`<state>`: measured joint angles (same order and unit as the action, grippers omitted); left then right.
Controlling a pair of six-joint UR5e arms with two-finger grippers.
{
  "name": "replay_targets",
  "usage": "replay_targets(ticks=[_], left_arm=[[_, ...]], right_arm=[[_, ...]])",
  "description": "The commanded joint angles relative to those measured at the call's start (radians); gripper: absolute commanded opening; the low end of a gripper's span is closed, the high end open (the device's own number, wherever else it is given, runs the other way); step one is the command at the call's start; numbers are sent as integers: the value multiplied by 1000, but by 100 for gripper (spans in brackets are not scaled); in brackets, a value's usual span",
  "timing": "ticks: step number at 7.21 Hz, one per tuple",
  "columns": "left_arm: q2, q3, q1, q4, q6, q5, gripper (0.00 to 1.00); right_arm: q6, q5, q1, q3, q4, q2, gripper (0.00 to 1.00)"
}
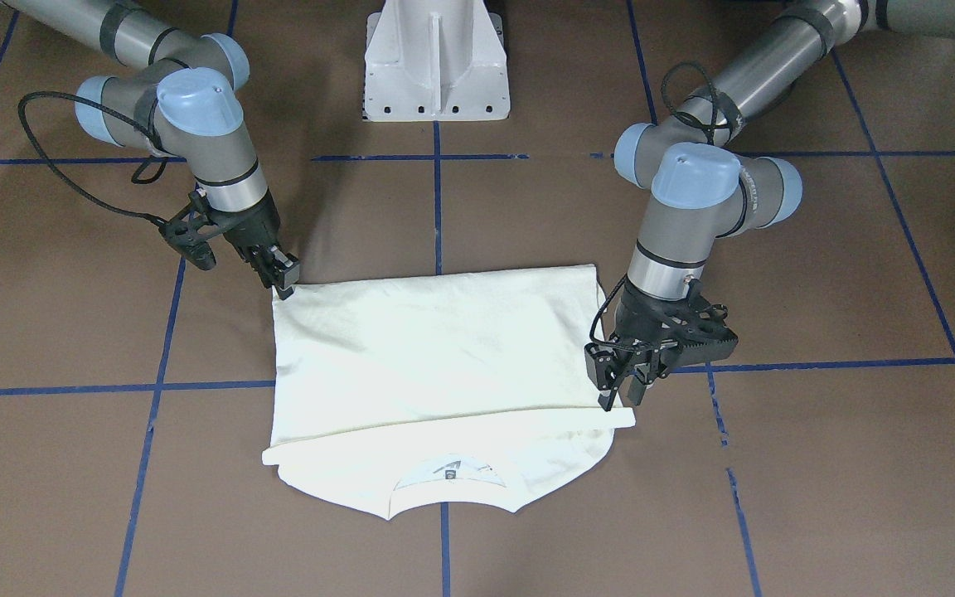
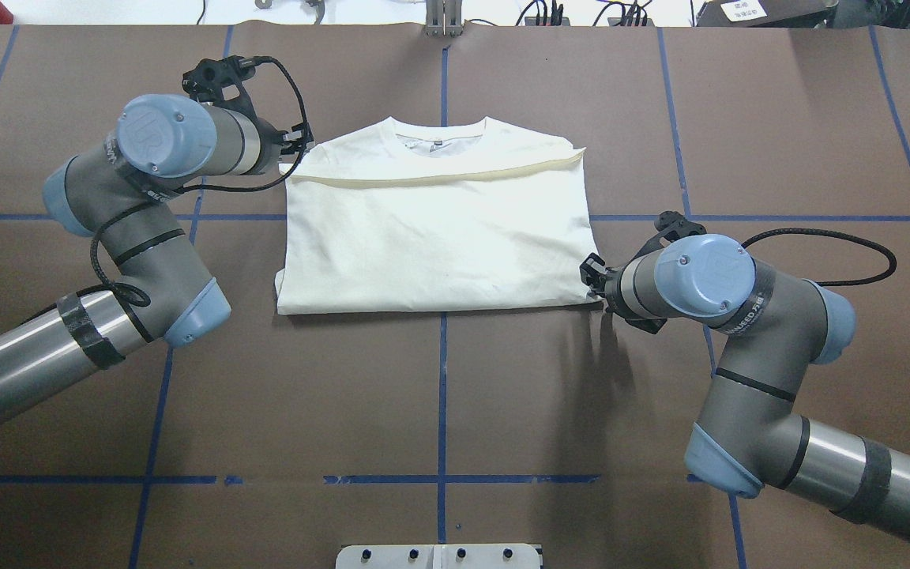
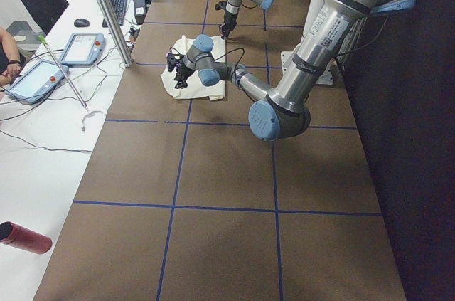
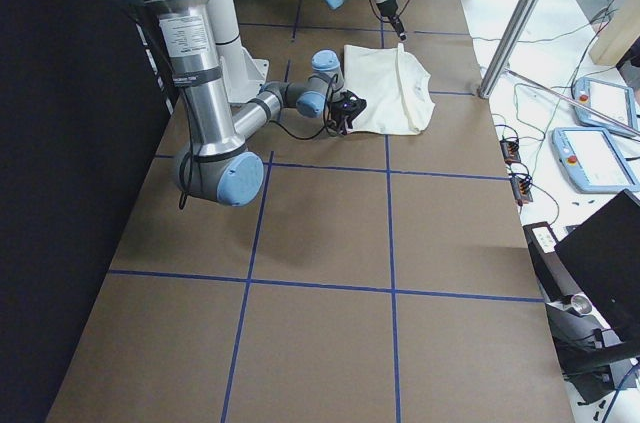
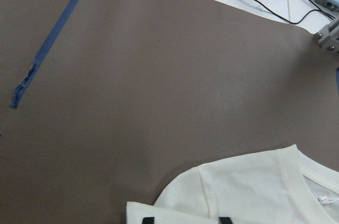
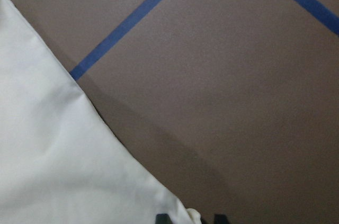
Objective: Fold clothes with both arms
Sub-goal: 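Release the hem and move the right gripper to the folded shirt's side, then grasp the shirt's side with the right gripper and drag it nearer, rotating it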
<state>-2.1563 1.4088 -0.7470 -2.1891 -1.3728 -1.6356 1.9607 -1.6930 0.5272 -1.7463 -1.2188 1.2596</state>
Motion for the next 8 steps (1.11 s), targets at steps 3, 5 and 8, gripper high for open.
replay_targets(ticks=[3, 5, 8], left_arm=[[1, 76, -6, 52, 0, -1, 50], [3, 114, -5, 54, -8, -6, 50], [101, 275, 8, 52, -41, -197, 58]], right_arm=[[10, -31, -3, -123, 5, 87, 0], [42, -129, -19, -336, 2, 231, 0], [113, -344, -224, -550, 4, 403, 0]])
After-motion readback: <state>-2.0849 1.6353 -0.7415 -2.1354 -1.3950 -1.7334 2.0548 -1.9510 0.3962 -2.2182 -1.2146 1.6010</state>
